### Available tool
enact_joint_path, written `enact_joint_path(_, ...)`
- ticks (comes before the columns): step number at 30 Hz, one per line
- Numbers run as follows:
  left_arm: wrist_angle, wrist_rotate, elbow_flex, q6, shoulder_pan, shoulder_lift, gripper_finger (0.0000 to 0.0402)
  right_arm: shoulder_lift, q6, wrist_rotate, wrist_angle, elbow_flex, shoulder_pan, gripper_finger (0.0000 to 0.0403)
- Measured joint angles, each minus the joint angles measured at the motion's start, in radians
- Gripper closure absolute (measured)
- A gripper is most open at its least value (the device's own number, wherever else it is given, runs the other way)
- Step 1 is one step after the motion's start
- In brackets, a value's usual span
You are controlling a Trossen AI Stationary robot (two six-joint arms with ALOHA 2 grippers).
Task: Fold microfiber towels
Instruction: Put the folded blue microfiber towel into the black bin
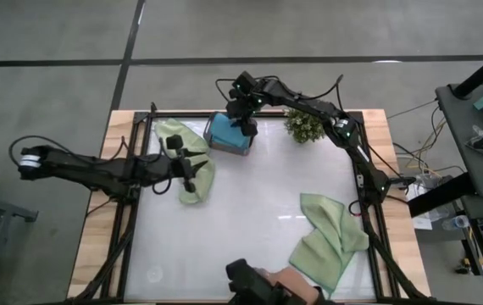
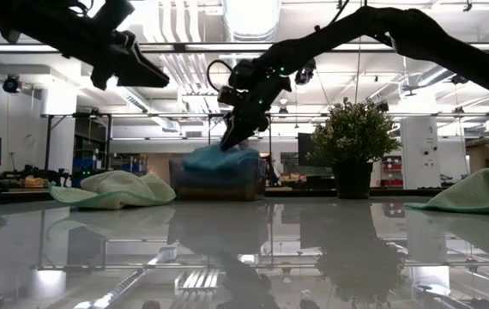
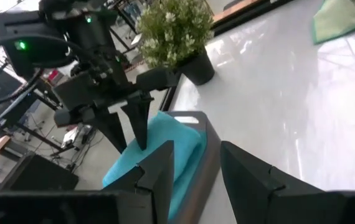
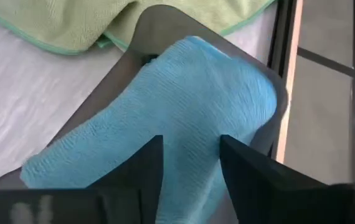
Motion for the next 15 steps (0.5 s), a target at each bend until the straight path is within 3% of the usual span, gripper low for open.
enact_joint_path(7,0.085,0.012,0.010,0.001,0.075,0.068,0.0285,0.000,-0.009,0.049,-0.029,0.065,-0.002,0.0253)
enact_joint_path(11,0.091,0.097,0.049,0.001,0.144,0.107,0.0285,-0.024,0.016,0.043,-0.117,0.115,-0.002,0.0268)
enact_joint_path(15,0.091,0.219,0.101,0.009,0.229,0.148,0.0297,-0.075,0.068,-0.033,-0.185,0.109,0.008,0.0304)
